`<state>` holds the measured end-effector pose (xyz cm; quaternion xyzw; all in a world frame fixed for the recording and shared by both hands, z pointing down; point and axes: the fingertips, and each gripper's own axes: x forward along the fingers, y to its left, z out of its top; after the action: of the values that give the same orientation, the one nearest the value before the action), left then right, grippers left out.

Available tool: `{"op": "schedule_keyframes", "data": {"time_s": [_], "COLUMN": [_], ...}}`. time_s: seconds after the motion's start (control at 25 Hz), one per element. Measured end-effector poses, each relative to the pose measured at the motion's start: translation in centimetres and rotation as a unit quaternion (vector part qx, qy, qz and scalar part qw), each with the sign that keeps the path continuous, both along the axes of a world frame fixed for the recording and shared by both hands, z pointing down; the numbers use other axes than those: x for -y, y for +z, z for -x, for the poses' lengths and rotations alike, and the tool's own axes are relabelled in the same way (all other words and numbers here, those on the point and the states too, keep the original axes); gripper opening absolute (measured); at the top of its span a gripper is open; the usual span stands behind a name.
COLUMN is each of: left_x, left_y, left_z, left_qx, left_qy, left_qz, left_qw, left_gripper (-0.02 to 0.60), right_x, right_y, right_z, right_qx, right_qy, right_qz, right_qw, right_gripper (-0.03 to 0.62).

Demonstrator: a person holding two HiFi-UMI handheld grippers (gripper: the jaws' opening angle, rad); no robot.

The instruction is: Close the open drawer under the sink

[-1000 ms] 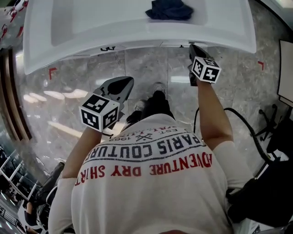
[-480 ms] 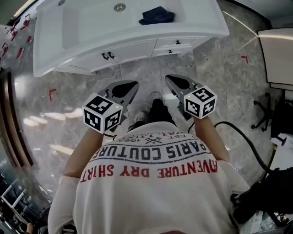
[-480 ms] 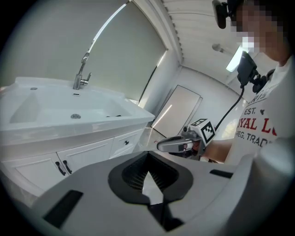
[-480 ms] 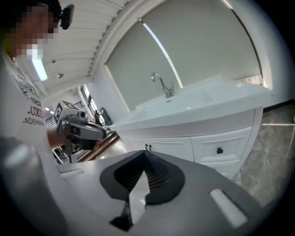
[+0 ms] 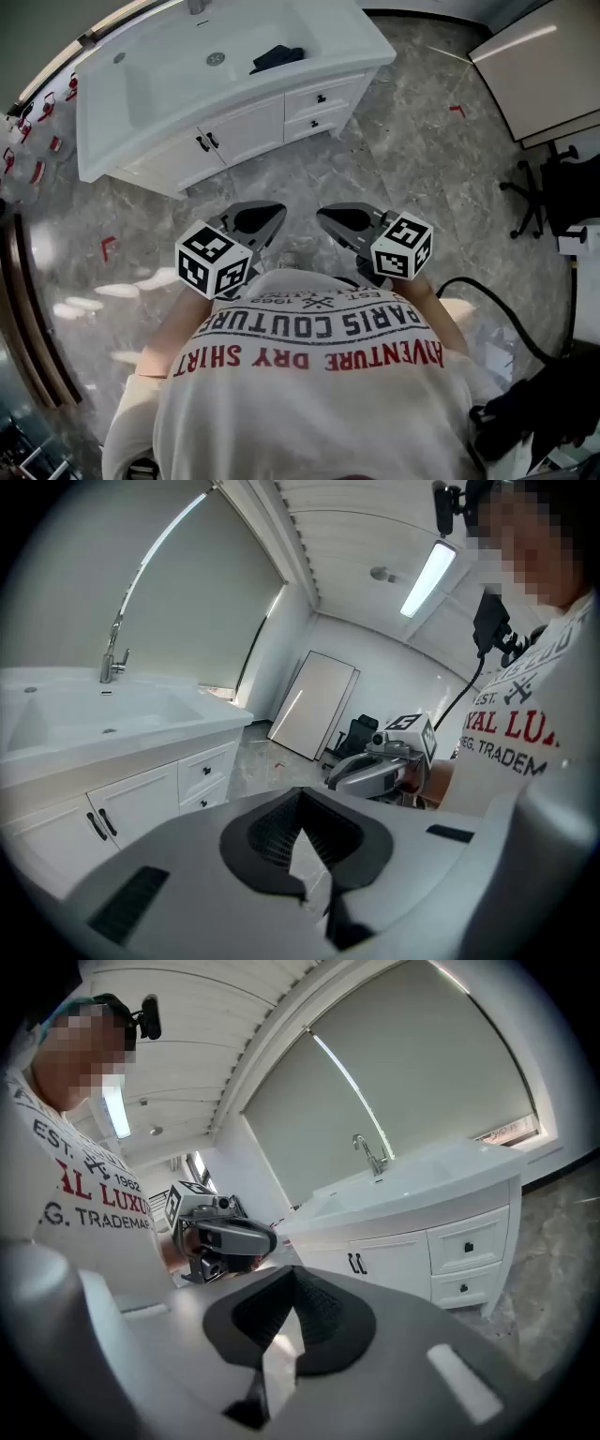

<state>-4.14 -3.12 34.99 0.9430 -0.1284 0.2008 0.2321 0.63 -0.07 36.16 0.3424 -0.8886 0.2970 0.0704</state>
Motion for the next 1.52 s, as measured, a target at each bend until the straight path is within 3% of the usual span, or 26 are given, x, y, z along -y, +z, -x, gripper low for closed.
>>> {"op": "schedule_keyframes", "data": {"time_s": [0.24, 0.6, 0.8, 1.04, 1.52], "left_x": [-9.7, -34.1, -44.0, -48.3, -48.3], "left_y": [0.1, 0.8, -1.3, -2.7, -4.0], "left_z": [-0.6, -1.3, -0.2, 2.3, 5.2], "left_qx": [-0.010, -0.024, -0.019, -0.020, -0.020], "left_qy": [0.018, 0.047, 0.055, 0.046, 0.033], "left_qz": [-0.012, 0.003, -0.008, -0.024, -0.043], "left_qw": [0.9997, 0.9986, 0.9983, 0.9985, 0.9983], "left_gripper": [0.000, 0.000, 0.000, 0.000, 0.000], "right_x": [-10.2, -34.5, -43.4, -47.1, -47.1], "right_y": [-0.2, -1.0, -2.0, -3.0, -4.1], "right_z": [-0.1, -1.4, -0.6, 2.2, 5.0], "right_qx": [-0.035, -0.048, -0.053, -0.053, -0.059], "right_qy": [0.014, 0.071, 0.081, 0.080, 0.070], "right_qz": [-0.026, -0.029, -0.028, -0.039, -0.049], "right_qw": [0.999, 0.996, 0.995, 0.995, 0.995], "right_gripper": [0.000, 0.000, 0.000, 0.000, 0.000]}}
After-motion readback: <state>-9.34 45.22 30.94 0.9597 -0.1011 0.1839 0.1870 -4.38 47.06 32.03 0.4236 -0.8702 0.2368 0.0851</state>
